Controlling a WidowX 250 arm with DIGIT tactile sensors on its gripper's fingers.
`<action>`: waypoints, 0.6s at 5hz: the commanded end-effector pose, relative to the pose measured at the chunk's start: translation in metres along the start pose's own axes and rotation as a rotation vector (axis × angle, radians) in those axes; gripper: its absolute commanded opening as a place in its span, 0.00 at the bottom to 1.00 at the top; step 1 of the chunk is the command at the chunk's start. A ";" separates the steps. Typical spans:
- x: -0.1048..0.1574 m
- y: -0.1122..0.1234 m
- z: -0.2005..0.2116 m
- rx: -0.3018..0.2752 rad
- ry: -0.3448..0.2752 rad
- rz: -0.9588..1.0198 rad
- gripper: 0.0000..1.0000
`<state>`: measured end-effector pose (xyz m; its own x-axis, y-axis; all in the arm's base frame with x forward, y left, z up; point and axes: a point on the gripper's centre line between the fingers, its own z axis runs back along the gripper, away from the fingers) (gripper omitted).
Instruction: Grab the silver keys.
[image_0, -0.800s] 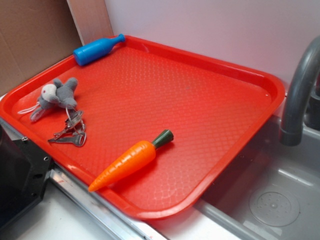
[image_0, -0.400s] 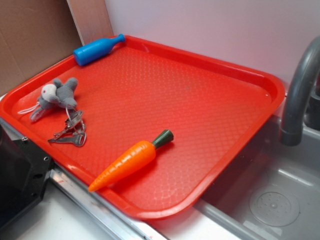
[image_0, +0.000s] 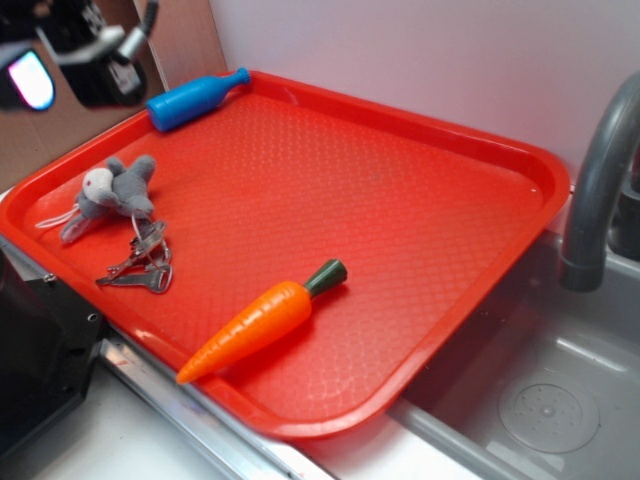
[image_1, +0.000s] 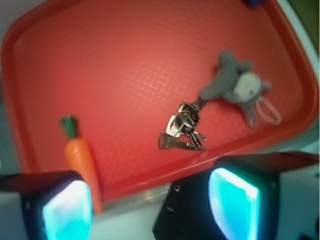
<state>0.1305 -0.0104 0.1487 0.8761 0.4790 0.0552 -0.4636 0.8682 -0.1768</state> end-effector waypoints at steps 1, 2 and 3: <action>0.012 0.019 -0.042 -0.005 0.006 0.237 1.00; 0.009 0.021 -0.052 0.020 0.029 0.311 1.00; 0.009 0.032 -0.068 -0.019 0.069 0.327 1.00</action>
<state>0.1296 0.0102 0.0715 0.6963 0.7108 -0.0994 -0.7152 0.6755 -0.1795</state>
